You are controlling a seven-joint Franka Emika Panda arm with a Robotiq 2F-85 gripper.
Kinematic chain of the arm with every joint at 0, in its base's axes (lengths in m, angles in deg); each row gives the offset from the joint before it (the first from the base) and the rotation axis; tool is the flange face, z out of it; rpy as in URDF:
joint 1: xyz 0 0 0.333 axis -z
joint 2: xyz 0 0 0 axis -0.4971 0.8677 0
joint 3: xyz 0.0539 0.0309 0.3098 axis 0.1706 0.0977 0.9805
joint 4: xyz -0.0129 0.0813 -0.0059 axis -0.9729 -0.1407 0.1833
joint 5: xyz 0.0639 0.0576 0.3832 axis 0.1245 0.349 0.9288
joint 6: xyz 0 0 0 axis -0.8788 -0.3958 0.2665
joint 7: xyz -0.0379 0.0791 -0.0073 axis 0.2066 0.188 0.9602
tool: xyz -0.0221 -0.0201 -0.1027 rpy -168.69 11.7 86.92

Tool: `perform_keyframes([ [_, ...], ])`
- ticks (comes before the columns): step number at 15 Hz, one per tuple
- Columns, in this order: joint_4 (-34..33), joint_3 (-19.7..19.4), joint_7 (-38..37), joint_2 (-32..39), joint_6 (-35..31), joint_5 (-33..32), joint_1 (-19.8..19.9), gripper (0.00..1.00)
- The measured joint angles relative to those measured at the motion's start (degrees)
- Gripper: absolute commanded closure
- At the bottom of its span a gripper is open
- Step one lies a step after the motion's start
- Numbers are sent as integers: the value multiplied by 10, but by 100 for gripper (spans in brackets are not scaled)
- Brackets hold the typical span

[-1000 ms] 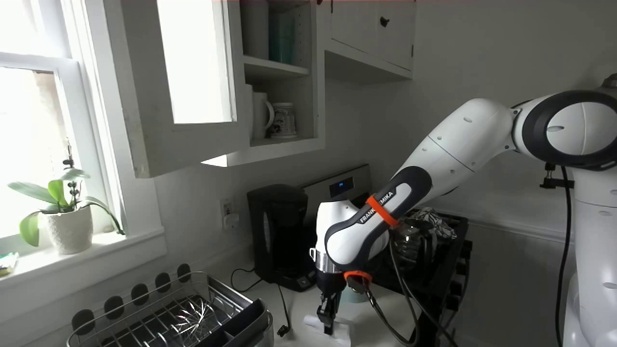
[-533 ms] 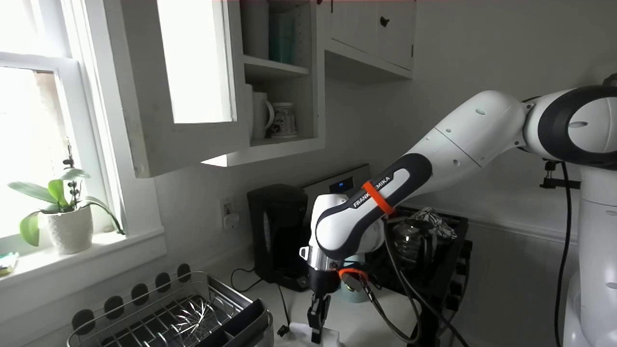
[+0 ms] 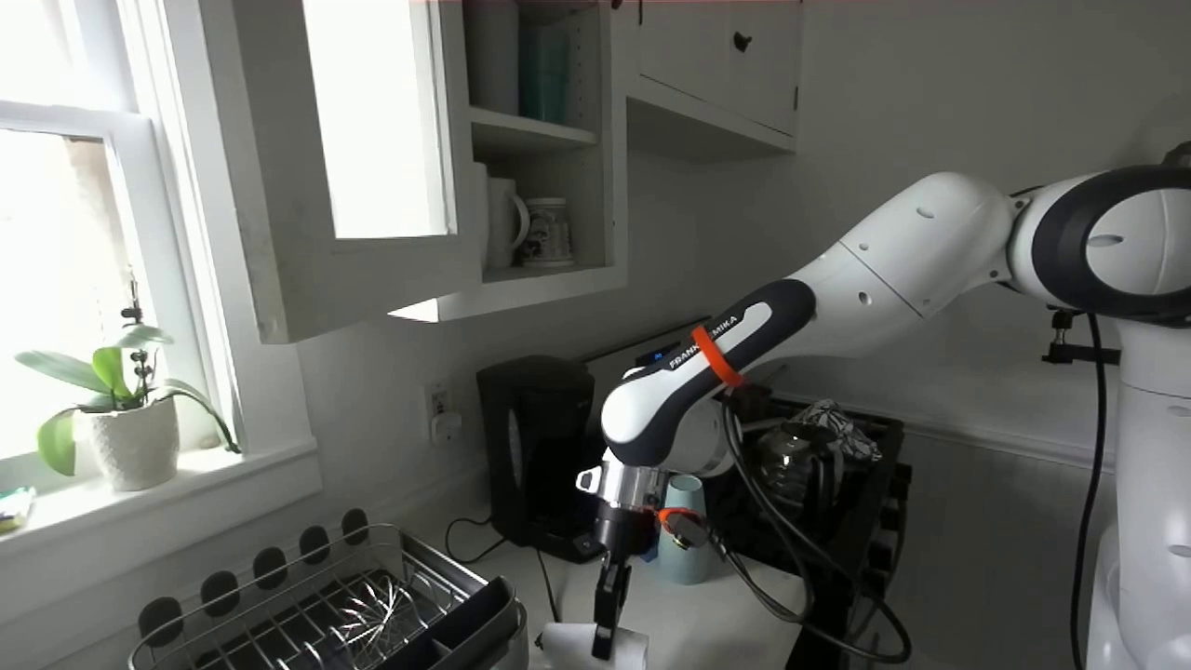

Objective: Remove the piece of tissue from the drying rack and use to wipe the counter on the right side

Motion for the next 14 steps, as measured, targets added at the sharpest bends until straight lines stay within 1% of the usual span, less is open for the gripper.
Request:
perform_keyframes([
  [3,0,-14,5,22,-8,-25,1,100],
  [7,0,-25,-21,54,-39,-106,1,100],
  [14,-3,-27,-153,54,-76,-272,-3,100],
])
